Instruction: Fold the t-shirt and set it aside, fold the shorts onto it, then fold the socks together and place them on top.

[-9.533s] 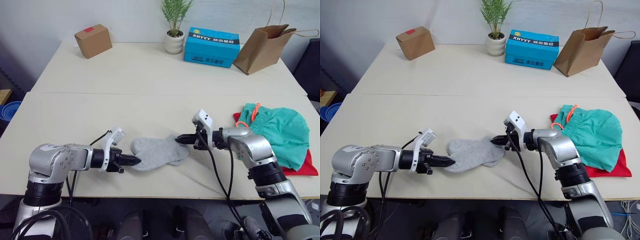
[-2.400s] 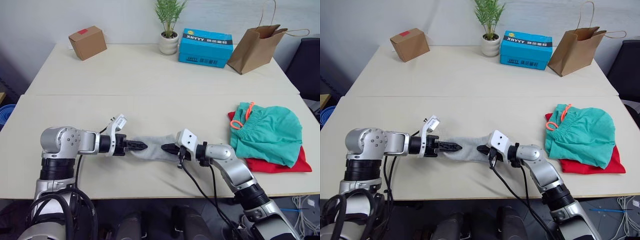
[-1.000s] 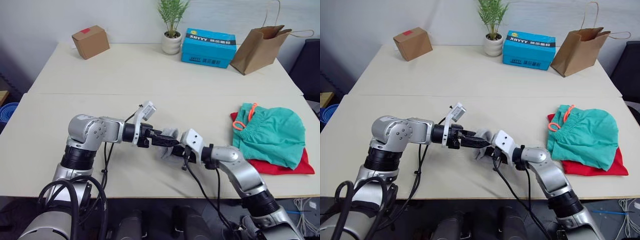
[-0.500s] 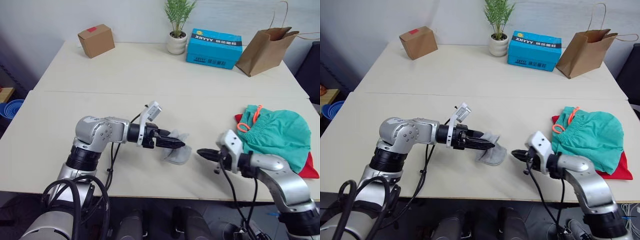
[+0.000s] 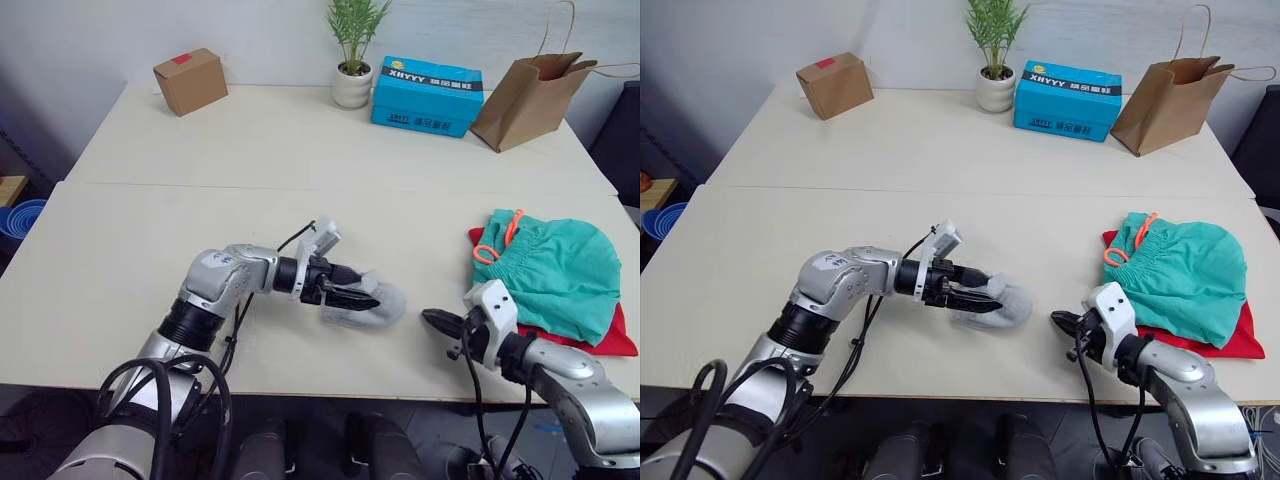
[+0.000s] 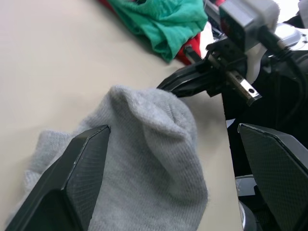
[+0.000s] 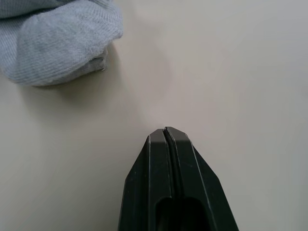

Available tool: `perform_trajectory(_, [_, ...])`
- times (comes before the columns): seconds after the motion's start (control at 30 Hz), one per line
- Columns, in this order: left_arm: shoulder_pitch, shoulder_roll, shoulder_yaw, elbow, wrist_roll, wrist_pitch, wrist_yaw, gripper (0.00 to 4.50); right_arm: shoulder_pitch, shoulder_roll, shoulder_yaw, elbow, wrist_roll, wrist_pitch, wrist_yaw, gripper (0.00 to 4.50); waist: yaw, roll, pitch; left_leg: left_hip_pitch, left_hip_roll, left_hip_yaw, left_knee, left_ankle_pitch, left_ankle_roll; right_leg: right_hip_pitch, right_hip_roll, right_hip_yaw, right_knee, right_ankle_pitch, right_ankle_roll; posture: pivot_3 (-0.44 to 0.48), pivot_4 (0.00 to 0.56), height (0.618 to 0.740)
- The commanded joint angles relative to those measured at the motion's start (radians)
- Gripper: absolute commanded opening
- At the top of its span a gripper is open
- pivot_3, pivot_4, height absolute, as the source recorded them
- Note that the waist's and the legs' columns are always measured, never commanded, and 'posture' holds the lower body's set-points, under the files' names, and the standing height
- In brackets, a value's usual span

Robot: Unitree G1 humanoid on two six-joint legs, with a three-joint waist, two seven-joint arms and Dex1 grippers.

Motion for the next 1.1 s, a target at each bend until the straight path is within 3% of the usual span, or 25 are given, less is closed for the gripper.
perform_trajectory(0.03, [0.003,0.029,0.067,-0.039,-0.041,-0.067,-0.104,4.47,0.023,0.006,-0.050,-0.040,0.040,-0.018,-0.009,0.00,0.001,0.000,0.000,0.000,0.000,0.000,0.000,0.000,0.000,0.000,0.000,0.000,0.000,0.000,0.000,0.000,0.150,0.740])
perform_trajectory(0.23, [-0.002,0.023,0.147,0.025,-0.017,-0.179,-0.122,4.47,0.003,0.033,-0.124,-0.044,0.148,-0.033,0.007,0.00,0.008,0.000,0.000,0.000,0.000,0.000,0.000,0.000,0.001,0.000,0.000,0.000,0.000,0.000,0.000,0.000,0.150,0.740])
perform_trajectory(0.33, [0.021,0.028,0.124,0.060,0.077,-0.316,-0.107,3.59,-0.060,0.034,-0.137,-0.075,0.238,-0.017,0.021,0.00,0.005,0.000,0.000,0.000,0.000,0.000,0.000,0.000,0.001,0.001,0.000,0.000,0.000,0.000,0.000,0.000,0.150,0.740])
perform_trajectory(0.47, [0.092,0.021,0.013,0.059,0.231,-0.520,-0.120,2.34,-0.191,0.027,-0.036,-0.106,0.274,0.026,0.020,0.00,0.002,0.000,0.000,0.001,0.000,0.000,-0.001,0.000,0.002,0.000,0.000,0.000,0.000,0.000,0.000,0.000,0.150,0.740])
perform_trajectory(0.7, [0.157,-0.059,-0.031,0.051,0.328,-0.575,-0.012,0.16,-0.358,0.071,0.251,-0.011,0.109,0.010,-0.017,0.00,0.009,0.000,0.000,-0.002,0.000,0.000,0.001,0.000,0.003,-0.001,0.000,-0.001,-0.001,0.000,0.000,0.000,0.150,0.740])
perform_trajectory(0.8, [0.173,-0.070,-0.031,0.046,0.346,-0.563,0.014,0.04,-0.361,0.090,0.285,0.071,0.061,-0.015,-0.036,0.00,0.010,0.000,0.000,-0.002,0.000,0.000,0.002,-0.001,0.005,0.000,-0.001,-0.001,-0.001,0.000,0.000,0.000,0.150,0.740])
perform_trajectory(1.1, [0.211,-0.082,-0.021,0.082,0.363,-0.525,0.067,0.04,-0.200,0.074,0.269,0.232,-0.013,-0.309,0.092,0.00,0.010,0.000,0.000,0.001,-0.001,0.000,0.002,-0.001,0.006,0.003,-0.001,-0.002,-0.001,0.000,0.000,0.000,0.150,0.740])
